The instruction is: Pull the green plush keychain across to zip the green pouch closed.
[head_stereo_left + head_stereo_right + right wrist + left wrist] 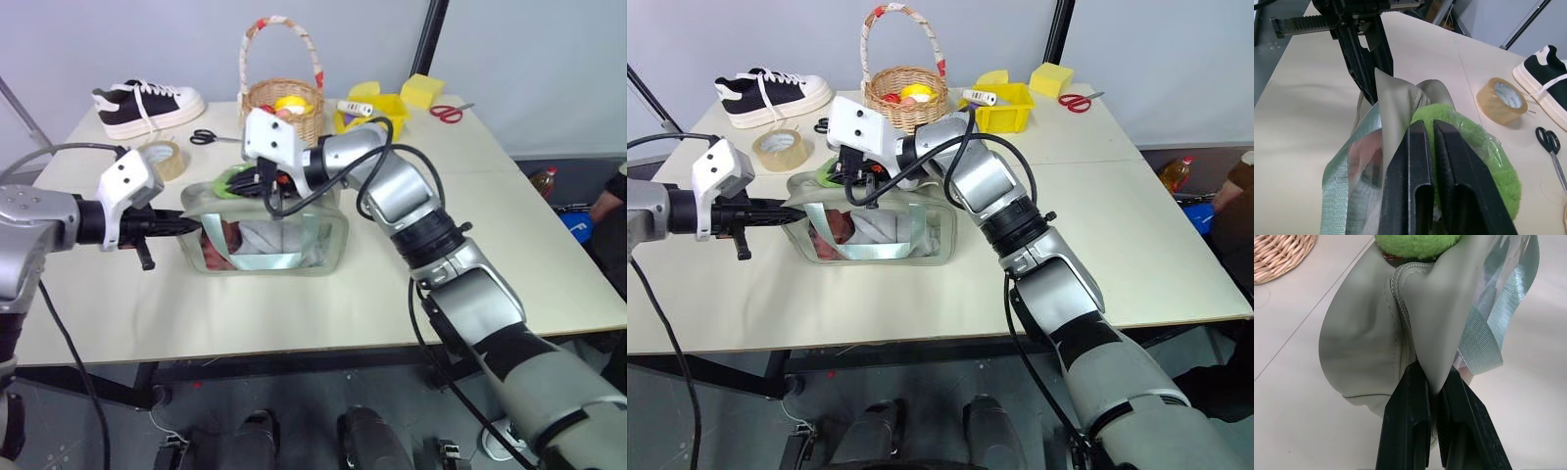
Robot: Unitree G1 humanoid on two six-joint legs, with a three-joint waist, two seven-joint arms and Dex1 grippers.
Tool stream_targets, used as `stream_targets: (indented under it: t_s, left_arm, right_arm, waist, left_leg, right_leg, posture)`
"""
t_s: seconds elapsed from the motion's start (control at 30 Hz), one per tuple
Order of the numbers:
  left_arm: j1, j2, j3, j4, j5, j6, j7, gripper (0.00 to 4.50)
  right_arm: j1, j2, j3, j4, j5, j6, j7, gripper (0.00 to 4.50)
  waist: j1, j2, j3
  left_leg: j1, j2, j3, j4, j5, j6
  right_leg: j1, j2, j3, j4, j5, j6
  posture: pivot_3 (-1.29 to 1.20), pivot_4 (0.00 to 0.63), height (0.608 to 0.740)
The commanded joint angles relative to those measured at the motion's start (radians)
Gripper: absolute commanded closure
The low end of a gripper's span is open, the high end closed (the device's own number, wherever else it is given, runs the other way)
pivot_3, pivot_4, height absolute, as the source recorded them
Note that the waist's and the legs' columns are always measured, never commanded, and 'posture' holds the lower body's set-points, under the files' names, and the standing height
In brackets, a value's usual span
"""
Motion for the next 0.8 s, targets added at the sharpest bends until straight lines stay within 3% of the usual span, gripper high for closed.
stream_targets:
  t_s: [0.03,0.3,0.6,0.8]
  left_arm:
    - [-0.028,0.004,0.021,-0.010,-0.002,-0.014,0.001,4.50]
    - [-0.029,-0.010,0.007,0.021,0.023,-0.044,0.012,4.50]
    - [-0.012,-0.026,0.007,0.031,0.033,-0.056,0.008,4.50]
    - [-0.036,-0.038,-0.011,0.050,0.041,-0.061,0.003,4.50]
  right_arm:
    - [0.001,-0.059,-0.058,-0.112,0.025,0.051,0.020,4.44]
    - [0.076,-0.301,-0.118,-0.281,0.006,0.144,0.037,4.44]
    - [0.248,-0.593,-0.114,-0.458,-0.083,0.120,0.079,4.44]
    - [0.232,-0.477,-0.177,-0.499,-0.002,0.159,0.003,4.44]
  waist:
    - [0.003,0.000,0.000]
    - [0.007,-0.002,-0.004]
    - [0.006,0.000,-0.009]
    - [-0.002,0.002,-0.013]
  left_leg:
    - [0.000,0.000,0.000,0.000,0.000,0.000]
    - [0.000,0.000,0.000,0.002,-0.001,0.001]
    - [0.000,0.000,0.001,0.002,-0.003,0.006]
    - [0.001,0.000,0.002,0.002,-0.003,0.006]
  right_leg:
    - [0.000,0.000,0.000,0.000,0.000,0.000]
    - [0.001,-0.001,0.000,0.000,0.000,0.000]
    - [0.001,-0.001,0.000,0.000,0.000,0.000]
    - [0.001,-0.001,0.001,0.001,0.000,0.000]
  posture:
    - [0.00,0.000,0.740]
    - [0.00,0.000,0.740]
    - [0.00,0.000,0.740]
    - [0.00,0.000,0.740]
